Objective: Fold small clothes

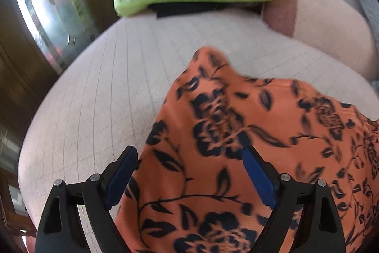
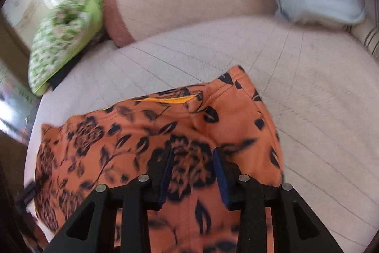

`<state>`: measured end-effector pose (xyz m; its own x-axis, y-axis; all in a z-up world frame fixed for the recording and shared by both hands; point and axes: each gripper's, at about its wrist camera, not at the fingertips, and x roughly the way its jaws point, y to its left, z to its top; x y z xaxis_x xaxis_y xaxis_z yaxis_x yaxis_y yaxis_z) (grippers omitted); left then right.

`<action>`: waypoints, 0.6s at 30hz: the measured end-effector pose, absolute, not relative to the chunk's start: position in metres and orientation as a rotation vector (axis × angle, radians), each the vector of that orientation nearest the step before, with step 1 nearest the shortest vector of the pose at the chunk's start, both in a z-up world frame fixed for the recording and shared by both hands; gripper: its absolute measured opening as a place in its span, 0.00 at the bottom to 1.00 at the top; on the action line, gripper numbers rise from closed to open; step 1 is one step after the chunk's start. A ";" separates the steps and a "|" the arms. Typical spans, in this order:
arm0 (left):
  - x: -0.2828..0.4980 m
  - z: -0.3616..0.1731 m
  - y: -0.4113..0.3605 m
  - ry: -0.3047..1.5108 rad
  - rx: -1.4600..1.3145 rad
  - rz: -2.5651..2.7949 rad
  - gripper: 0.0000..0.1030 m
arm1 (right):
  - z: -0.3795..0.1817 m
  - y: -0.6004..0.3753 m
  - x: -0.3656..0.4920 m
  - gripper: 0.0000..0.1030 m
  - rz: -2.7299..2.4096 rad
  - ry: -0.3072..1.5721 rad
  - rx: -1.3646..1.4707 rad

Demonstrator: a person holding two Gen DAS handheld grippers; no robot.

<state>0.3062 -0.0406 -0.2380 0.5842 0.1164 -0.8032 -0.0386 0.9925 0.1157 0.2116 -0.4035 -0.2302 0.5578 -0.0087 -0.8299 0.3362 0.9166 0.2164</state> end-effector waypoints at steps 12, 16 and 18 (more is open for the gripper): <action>0.267 -0.207 -0.093 0.832 0.156 -0.032 0.88 | -0.258 -0.377 0.157 0.44 -0.252 0.983 0.248; 0.268 -0.207 -0.103 0.800 0.190 -0.038 0.88 | -0.252 -0.383 0.161 0.49 -0.258 0.924 0.314; 0.269 -0.208 -0.105 0.800 0.183 -0.046 0.88 | -0.248 -0.390 0.166 0.49 -0.268 0.901 0.325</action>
